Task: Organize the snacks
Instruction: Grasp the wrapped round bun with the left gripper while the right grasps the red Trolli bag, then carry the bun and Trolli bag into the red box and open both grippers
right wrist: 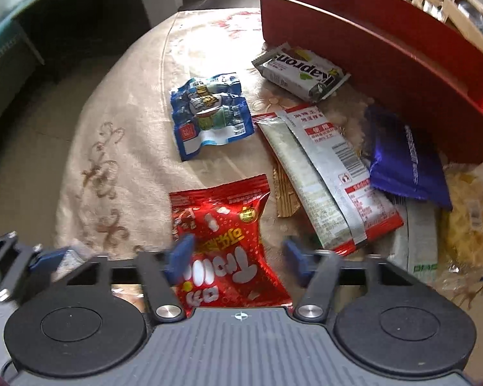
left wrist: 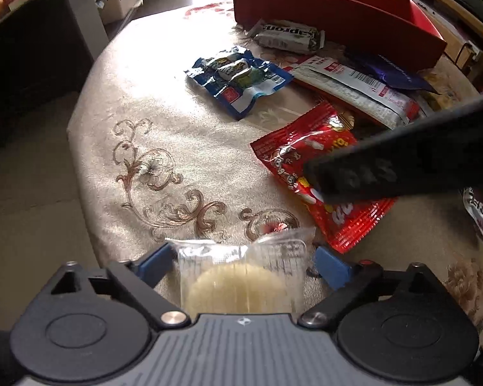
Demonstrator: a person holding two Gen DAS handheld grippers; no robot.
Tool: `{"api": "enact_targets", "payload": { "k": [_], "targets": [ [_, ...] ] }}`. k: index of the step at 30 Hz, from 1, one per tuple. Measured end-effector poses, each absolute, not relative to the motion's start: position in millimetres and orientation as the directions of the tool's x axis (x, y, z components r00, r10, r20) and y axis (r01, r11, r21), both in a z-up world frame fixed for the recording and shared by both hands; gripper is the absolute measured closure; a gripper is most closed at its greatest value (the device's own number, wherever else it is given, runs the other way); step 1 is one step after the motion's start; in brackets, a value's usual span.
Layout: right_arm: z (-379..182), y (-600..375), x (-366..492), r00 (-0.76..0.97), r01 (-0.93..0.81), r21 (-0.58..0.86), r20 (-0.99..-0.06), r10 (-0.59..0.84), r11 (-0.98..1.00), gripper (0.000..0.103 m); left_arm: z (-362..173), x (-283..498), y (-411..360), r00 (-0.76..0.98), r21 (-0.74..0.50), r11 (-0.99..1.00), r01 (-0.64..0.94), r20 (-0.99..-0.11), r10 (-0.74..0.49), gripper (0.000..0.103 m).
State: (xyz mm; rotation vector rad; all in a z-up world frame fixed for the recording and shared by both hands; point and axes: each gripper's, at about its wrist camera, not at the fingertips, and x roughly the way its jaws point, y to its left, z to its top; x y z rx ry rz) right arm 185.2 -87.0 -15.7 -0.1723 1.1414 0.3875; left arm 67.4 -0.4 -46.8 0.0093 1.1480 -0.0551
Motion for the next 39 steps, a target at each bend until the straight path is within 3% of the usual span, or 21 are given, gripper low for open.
{"api": "enact_targets", "payload": {
  "k": [2,5,6,7,11,13,16,23,39],
  "targets": [
    [-15,-87,183,0.346,-0.403,0.062,-0.913,0.215,0.913,0.031,-47,66,-2,0.416,-0.013,0.998,0.055,-0.909,-0.035,0.007],
    [-13,-79,179,0.389,-0.437,-0.024,-0.906,0.165,0.899,0.027,-47,62,-2,0.431,-0.008,0.998,0.057,-0.902,-0.032,0.013],
    [-12,-76,178,0.384,-0.457,-0.022,-0.907,0.175,0.889,0.016,-46,61,-1,0.432,-0.010,0.998,0.057,-0.901,-0.034,0.014],
    [-12,-74,178,0.374,-0.471,-0.016,-0.909,0.184,0.882,0.014,-45,59,0,0.436,-0.012,0.998,0.055,-0.899,-0.035,0.016],
    [-29,-64,181,0.374,-0.469,-0.079,-0.920,0.117,0.879,0.019,-42,56,1,0.439,-0.020,0.999,0.047,-0.897,-0.039,0.030],
    [-26,-69,183,0.370,-0.447,-0.052,-0.919,0.132,0.893,0.035,-40,56,3,0.438,-0.029,0.999,0.038,-0.898,-0.043,0.033],
    [-21,-79,184,0.385,-0.415,-0.036,-0.912,0.139,0.909,0.042,-39,56,6,0.439,-0.035,0.999,0.030,-0.897,-0.045,0.039],
    [-6,-94,178,0.420,-0.398,-0.031,-0.895,0.152,0.917,0.045,-37,57,10,0.431,-0.039,0.999,0.000,-0.901,-0.035,0.050],
    [36,-135,169,0.523,-0.312,0.011,-0.833,0.181,0.950,0.045,-6,75,-5,0.478,-0.105,0.994,0.000,-0.873,-0.092,0.053]
  ]
}}
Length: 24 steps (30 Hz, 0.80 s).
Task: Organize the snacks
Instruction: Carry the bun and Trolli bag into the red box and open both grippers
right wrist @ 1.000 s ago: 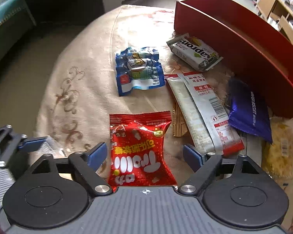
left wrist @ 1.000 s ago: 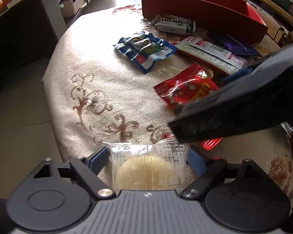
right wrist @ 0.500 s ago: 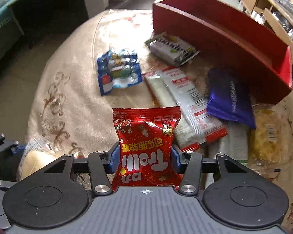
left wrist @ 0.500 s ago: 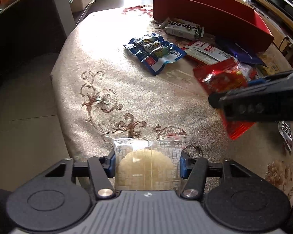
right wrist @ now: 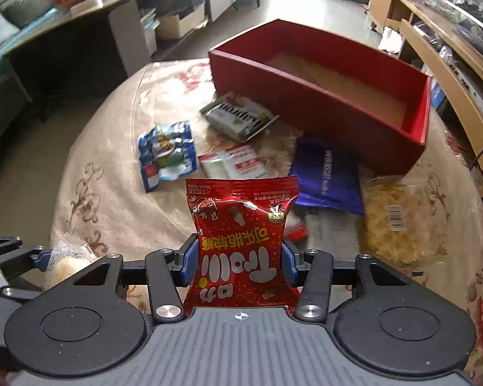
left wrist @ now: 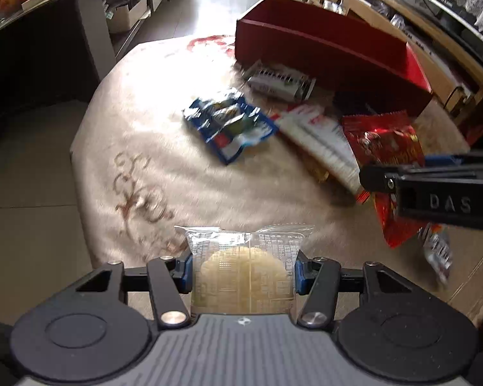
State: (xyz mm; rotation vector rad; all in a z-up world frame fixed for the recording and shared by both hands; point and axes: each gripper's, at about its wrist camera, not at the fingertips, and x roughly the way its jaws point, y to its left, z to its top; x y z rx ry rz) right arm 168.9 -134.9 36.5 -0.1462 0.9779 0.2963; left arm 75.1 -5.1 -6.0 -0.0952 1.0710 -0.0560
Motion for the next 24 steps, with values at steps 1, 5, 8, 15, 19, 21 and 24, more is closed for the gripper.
{"api": "enact_targets", "payload": {
  "k": [1,5,8,15,19,21,24],
  "targets": [
    [40,-138,169,0.531,-0.304,0.016,-0.827,0.184,0.952,0.045,-3,78,-7,0.485,-0.108,0.994,0.001,-0.869,-0.095,0.053],
    [48,-153,174,0.556,-0.263,0.035,-0.811,0.181,0.964,0.045,10,95,-12,0.518,-0.120,0.993,0.008,-0.848,-0.106,0.053],
    [54,-164,181,0.576,-0.225,0.049,-0.799,0.174,0.973,0.045,20,112,-18,0.548,-0.128,0.992,0.013,-0.828,-0.114,0.053],
    [65,-184,205,0.614,-0.148,0.072,-0.775,0.148,0.986,0.045,40,160,-31,0.601,-0.146,0.989,0.026,-0.789,-0.132,0.053],
    [74,-193,225,0.640,-0.112,0.086,-0.756,0.138,0.990,0.045,52,191,-37,0.626,-0.165,0.986,0.021,-0.767,-0.142,0.053],
    [79,-197,236,0.655,-0.098,0.090,-0.744,0.133,0.991,0.045,59,207,-41,0.639,-0.171,0.985,0.022,-0.755,-0.145,0.053],
    [84,-200,255,0.673,-0.084,0.097,-0.729,0.128,0.992,0.045,66,236,-48,0.661,-0.175,0.984,0.021,-0.737,-0.145,0.053]
  ]
}}
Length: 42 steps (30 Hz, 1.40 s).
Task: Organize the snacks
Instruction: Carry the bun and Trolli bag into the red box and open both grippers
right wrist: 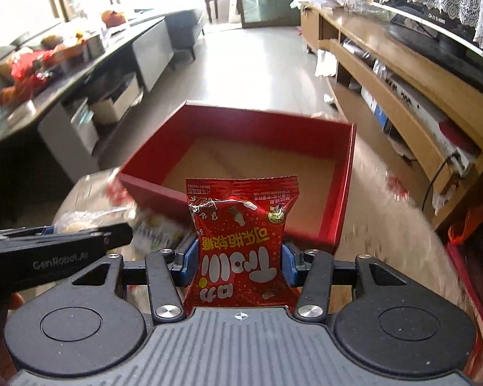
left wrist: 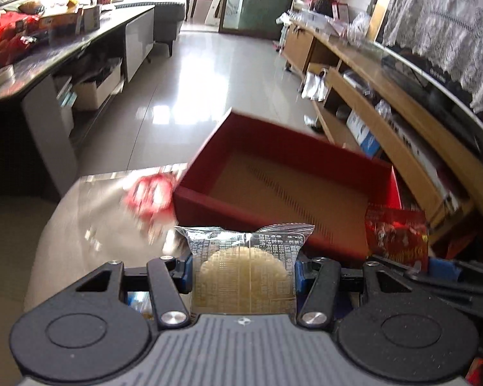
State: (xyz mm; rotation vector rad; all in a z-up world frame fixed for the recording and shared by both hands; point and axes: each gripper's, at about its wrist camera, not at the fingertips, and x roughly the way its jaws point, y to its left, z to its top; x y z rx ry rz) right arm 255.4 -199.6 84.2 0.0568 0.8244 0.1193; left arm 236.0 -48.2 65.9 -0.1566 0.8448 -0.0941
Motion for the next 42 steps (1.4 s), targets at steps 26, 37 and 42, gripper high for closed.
{"api": "enact_targets", "payload": {
  "k": [26,37,42],
  "targets": [
    [27,-204,365,0.641,-0.031,0.019,-0.767,0.034,0.999,0.045,-1,378,-74,0.660,-0.137,0.988,0.066,-0.737,-0.147,0.052],
    [12,-194,366,0.602,-0.061,-0.059,-0.798,-0.010,0.996,0.044,-17,370,-79,0.611,-0.053,0.995,0.087,-0.786,-0.096,0.050],
    [8,-186,362,0.581,-0.091,-0.099,-0.813,-0.028,0.991,0.043,-20,359,-79,0.580,-0.018,0.996,0.092,-0.812,-0.068,0.049]
  ]
}}
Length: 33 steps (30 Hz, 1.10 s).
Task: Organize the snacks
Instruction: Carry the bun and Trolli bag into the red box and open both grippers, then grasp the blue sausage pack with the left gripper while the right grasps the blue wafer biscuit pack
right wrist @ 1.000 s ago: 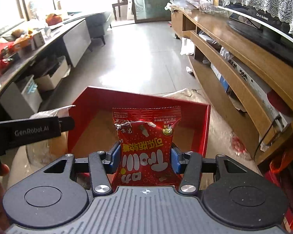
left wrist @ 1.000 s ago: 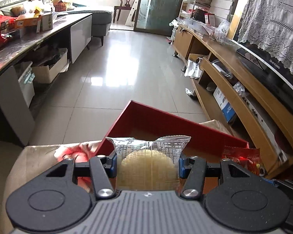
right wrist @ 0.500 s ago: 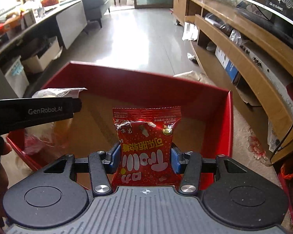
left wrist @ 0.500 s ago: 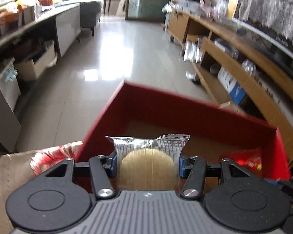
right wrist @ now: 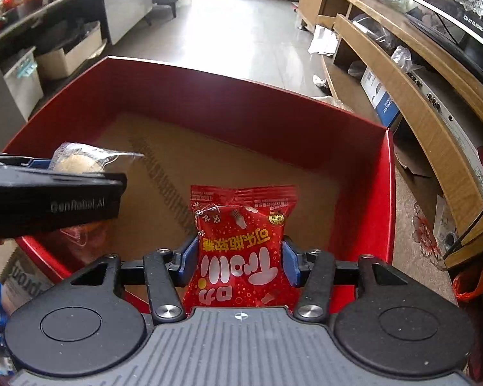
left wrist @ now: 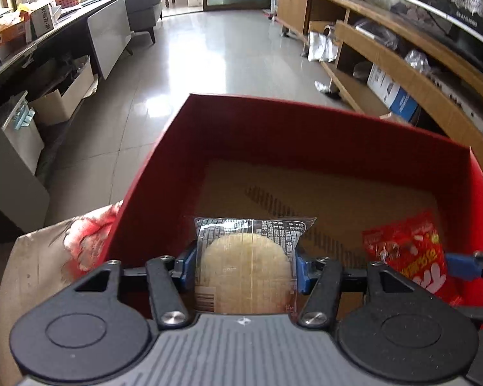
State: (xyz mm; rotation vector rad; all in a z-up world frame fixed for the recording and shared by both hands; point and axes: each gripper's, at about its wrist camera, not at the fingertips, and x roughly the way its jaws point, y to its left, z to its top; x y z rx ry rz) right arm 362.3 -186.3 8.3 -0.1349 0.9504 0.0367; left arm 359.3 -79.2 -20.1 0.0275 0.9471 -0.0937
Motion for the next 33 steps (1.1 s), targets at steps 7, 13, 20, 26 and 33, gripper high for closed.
{"api": "enact_targets", "payload": {
  "k": [7,13,20,26,33],
  "targets": [
    [10,-182,355,0.549,-0.116,-0.110,-0.836,-0.028,0.987,0.043,-18,337,-74,0.540,-0.013,0.995,0.102,-0.839,-0.067,0.048],
    [14,-175,337,0.517,-0.146,-0.136,-0.855,-0.041,0.980,0.041,-16,315,-67,0.498,-0.042,0.994,0.102,-0.863,-0.088,0.048],
    [34,-176,316,0.573,-0.131,-0.151,-0.818,-0.050,0.980,0.023,7,302,-57,0.546,-0.117,0.991,0.072,-0.827,-0.137,0.047],
    [52,-184,302,0.618,-0.086,-0.109,-0.785,-0.033,0.990,0.023,27,286,-47,0.578,-0.178,0.982,0.068,-0.795,-0.184,0.045],
    [66,-189,281,0.640,-0.066,-0.074,-0.769,-0.015,0.995,0.023,45,257,-28,0.597,-0.217,0.974,0.069,-0.773,-0.214,0.044]
  ]
}}
